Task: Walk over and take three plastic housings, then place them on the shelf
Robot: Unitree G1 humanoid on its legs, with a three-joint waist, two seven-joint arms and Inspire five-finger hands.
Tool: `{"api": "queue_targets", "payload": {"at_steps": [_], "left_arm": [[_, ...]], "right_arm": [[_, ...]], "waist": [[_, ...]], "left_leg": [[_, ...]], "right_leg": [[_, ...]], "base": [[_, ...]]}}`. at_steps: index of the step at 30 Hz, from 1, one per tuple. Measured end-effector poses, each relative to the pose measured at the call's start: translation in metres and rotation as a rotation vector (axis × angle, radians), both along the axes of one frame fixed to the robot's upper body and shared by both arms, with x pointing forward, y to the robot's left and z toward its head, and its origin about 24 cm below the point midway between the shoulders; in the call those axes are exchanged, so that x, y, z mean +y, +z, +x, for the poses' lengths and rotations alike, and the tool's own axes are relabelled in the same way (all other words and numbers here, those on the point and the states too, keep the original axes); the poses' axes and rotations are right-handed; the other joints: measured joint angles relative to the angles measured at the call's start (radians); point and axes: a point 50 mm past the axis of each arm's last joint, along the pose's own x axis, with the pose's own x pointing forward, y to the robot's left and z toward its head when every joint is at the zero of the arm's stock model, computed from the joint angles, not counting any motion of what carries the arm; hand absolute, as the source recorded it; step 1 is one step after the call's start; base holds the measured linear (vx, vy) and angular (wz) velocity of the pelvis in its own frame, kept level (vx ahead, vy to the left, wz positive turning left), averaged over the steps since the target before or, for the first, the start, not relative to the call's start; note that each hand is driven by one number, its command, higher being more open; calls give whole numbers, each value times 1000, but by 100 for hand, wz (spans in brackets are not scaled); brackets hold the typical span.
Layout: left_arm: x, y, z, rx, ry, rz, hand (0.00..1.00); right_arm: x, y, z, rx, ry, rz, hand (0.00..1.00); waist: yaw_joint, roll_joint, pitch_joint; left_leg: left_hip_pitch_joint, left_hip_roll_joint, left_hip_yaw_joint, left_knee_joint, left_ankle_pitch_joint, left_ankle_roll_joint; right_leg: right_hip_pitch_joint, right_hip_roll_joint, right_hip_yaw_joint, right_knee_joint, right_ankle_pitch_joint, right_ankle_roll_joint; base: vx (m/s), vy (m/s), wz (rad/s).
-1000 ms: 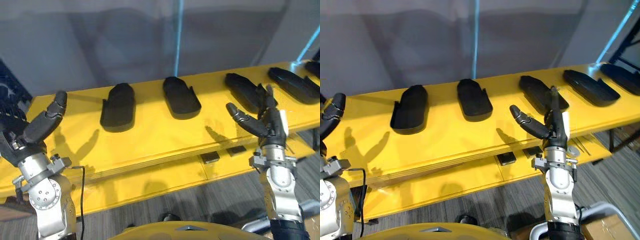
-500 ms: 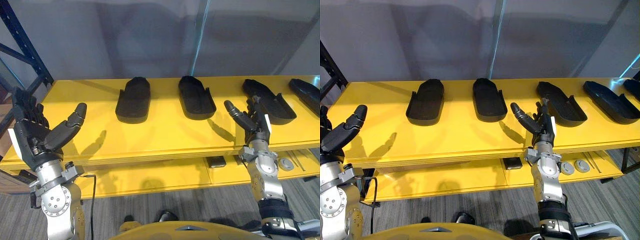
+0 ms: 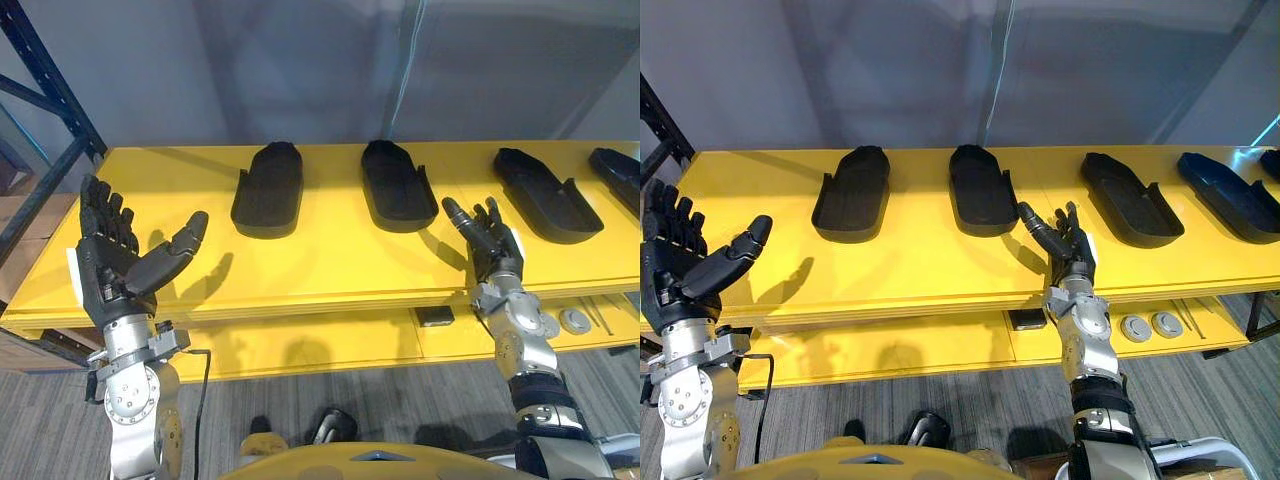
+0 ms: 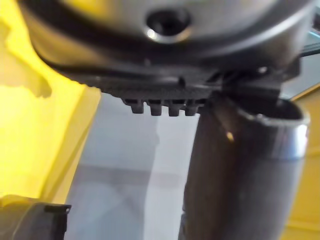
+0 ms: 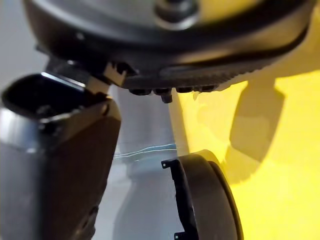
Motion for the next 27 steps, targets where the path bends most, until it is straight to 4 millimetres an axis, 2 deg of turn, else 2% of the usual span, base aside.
{"api": "queue_targets", "payload": {"at_steps": [12, 27], "left_arm": [[-10, -1, 5, 16, -59, -10, 100], [-11, -1, 6, 24, -69, -9, 100]], "right_arm": [[1, 1, 1, -12, 88, 8, 100], [25, 3, 5, -15, 194, -10, 100]], "waist": [[0, 4, 8], [1, 5, 9]], "left_leg": [[0, 0, -4, 0, 0, 0], [-2, 1, -11, 3, 0, 0]], "right_leg": [[0, 0, -4, 6, -4, -2], [-1, -1, -9, 15, -10, -4]], "base": [[0, 0, 0], [1, -1, 0]]}}
